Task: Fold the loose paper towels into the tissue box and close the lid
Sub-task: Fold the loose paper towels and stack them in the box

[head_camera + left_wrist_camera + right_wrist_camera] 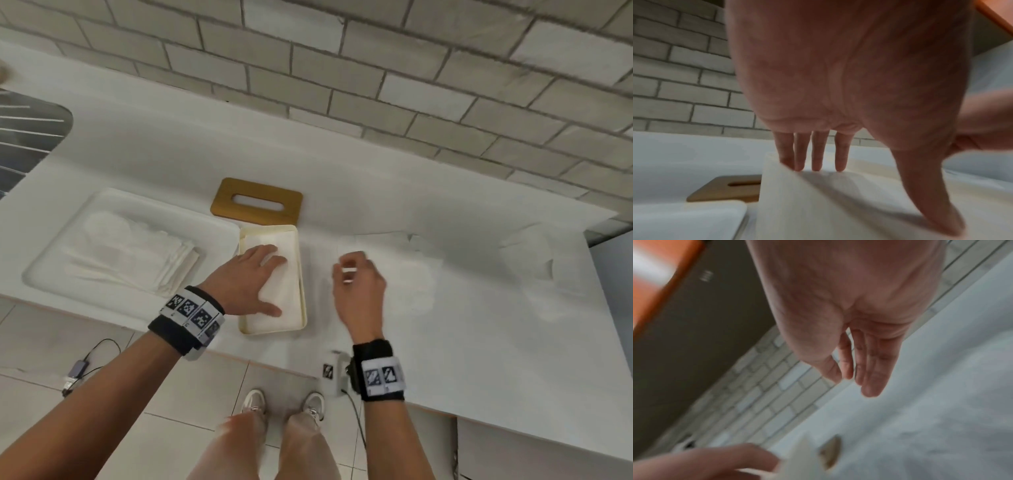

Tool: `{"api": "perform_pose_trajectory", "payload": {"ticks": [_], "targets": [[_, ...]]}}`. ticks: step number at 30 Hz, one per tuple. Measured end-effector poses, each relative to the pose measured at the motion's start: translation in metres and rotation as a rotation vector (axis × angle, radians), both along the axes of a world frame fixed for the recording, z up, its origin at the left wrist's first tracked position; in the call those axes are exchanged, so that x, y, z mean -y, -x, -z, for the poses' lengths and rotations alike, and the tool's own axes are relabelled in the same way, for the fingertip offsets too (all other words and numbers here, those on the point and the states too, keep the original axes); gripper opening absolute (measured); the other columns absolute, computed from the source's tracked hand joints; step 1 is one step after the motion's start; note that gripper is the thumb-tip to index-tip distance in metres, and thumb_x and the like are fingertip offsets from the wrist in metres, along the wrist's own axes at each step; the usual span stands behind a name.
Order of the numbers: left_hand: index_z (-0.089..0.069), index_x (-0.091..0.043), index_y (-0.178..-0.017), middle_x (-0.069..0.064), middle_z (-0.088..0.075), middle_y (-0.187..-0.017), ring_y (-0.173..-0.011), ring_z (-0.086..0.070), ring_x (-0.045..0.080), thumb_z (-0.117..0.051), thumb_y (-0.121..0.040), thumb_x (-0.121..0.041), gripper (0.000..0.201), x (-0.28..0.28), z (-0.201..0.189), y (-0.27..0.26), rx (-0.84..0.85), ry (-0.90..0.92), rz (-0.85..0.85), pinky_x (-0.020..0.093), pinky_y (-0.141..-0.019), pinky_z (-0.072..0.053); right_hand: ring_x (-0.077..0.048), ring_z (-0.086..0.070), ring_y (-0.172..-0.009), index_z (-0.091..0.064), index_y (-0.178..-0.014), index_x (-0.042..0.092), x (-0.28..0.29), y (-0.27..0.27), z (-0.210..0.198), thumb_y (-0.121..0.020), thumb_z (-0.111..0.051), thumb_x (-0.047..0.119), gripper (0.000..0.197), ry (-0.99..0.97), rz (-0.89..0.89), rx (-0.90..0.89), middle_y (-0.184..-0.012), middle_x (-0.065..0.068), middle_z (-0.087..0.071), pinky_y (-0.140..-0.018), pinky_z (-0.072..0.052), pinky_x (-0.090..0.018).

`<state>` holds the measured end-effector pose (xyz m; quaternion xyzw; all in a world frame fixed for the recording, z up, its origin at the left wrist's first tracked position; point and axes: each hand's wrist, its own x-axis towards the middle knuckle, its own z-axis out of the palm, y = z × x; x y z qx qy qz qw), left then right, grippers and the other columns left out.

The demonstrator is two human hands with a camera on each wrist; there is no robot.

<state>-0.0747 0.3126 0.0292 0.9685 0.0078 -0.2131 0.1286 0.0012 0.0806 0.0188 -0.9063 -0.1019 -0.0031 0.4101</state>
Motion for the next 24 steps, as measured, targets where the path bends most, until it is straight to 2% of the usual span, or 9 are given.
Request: {"api": "perform_pose_trajectory", "payload": {"ticks": [3,6,8,11,13,16,19,21,24], "targets": [[-0.030,-0.028,-0.161,0.002,-0.025,-0.170,-0.156,-0.029,0.027,-0.077,-0.087,-0.060,0.093,0.019,-0.024,0.002,0.158,0.054,-0.138,0.044,-0.120,-0.038,-0.037,-0.063,-0.116,-0.054,-0.135,0.011,0.046,-0.047,0.025,-0.100,-0.069,0.046,0.052,0.166,0.242,-0.143,-0.132,-0.016,-0.060,-0.094,-0.055,-0.047],[-0.048,-0.026,-0.148,-0.002,-0.050,-0.151,-0.136,-0.050,0.024,-0.074,-0.096,-0.043,0.061,0.059,-0.042,0.004,0.445,0.149,-0.236,0.042,-0.098,-0.054,-0.041,-0.050,-0.131,-0.042,-0.146,0.008,0.075,-0.074,0.054,-0.087,-0.076,0.065,0.089,0.451,0.225,-0.328,-0.143,-0.017,-0.051,-0.104,-0.045,-0.054],[-0.056,-0.025,-0.140,-0.003,-0.060,-0.138,-0.125,-0.055,0.021,-0.071,-0.098,-0.037,0.046,0.095,-0.047,-0.002,0.537,0.226,-0.278,0.041,-0.091,-0.057,-0.037,-0.059,-0.124,-0.049,-0.135,0.015,0.088,-0.086,0.064,-0.088,-0.081,0.055,0.070,0.378,0.163,-0.357,-0.129,-0.010,-0.063,-0.100,-0.048,-0.048],[-0.059,-0.022,-0.134,-0.001,-0.065,-0.129,-0.119,-0.060,0.023,-0.067,-0.100,-0.033,0.036,0.146,-0.036,-0.030,0.488,0.277,-0.295,0.044,-0.089,-0.057,-0.029,-0.072,-0.097,-0.064,-0.108,0.020,0.111,-0.094,0.071,-0.096,-0.079,0.026,0.020,0.178,0.133,-0.318,-0.092,-0.001,-0.070,-0.069,-0.047,-0.028],[-0.060,-0.019,-0.131,0.002,-0.066,-0.126,-0.117,-0.062,0.027,-0.062,-0.103,-0.030,0.030,0.172,-0.024,-0.060,0.393,0.270,-0.315,0.046,-0.091,-0.056,-0.028,-0.071,-0.095,-0.068,-0.097,0.020,0.127,-0.093,0.074,-0.096,-0.076,0.021,0.009,0.167,0.139,-0.261,-0.093,0.000,-0.067,-0.065,-0.043,-0.025],[-0.061,-0.010,-0.126,0.011,-0.065,-0.123,-0.115,-0.063,0.036,-0.055,-0.102,-0.014,0.025,0.200,-0.003,-0.116,0.256,0.220,-0.367,0.047,-0.090,-0.055,-0.031,-0.059,-0.113,-0.064,-0.113,0.021,0.130,-0.083,0.074,-0.097,-0.073,0.044,0.029,0.246,0.132,-0.217,-0.125,-0.006,-0.058,-0.086,-0.050,-0.037],[-0.057,-0.005,-0.131,0.018,-0.061,-0.129,-0.122,-0.059,0.038,-0.050,-0.097,0.001,0.036,0.210,0.014,-0.167,0.127,0.175,-0.411,0.046,-0.095,-0.054,-0.034,-0.054,-0.123,-0.055,-0.136,0.017,0.109,-0.074,0.075,-0.093,-0.068,0.063,0.064,0.425,0.102,-0.161,-0.134,-0.007,-0.058,-0.096,-0.048,-0.049],[-0.050,-0.003,-0.138,0.019,-0.056,-0.137,-0.129,-0.053,0.038,-0.050,-0.096,0.003,0.042,0.210,0.027,-0.192,0.094,0.134,-0.418,0.047,-0.099,-0.053,-0.036,-0.052,-0.127,-0.047,-0.143,0.013,0.099,-0.072,0.077,-0.093,-0.072,0.058,0.072,0.468,0.080,-0.198,-0.138,-0.011,-0.057,-0.102,-0.044,-0.050],[-0.036,-0.003,-0.149,0.019,-0.043,-0.148,-0.136,-0.043,0.042,-0.058,-0.094,0.000,0.060,0.195,0.053,-0.214,0.103,0.004,-0.420,0.052,-0.103,-0.049,-0.039,-0.054,-0.130,-0.045,-0.143,0.007,0.106,-0.079,0.078,-0.096,-0.075,0.040,0.064,0.333,0.107,-0.334,-0.140,-0.015,-0.060,-0.106,-0.043,-0.049]]}}
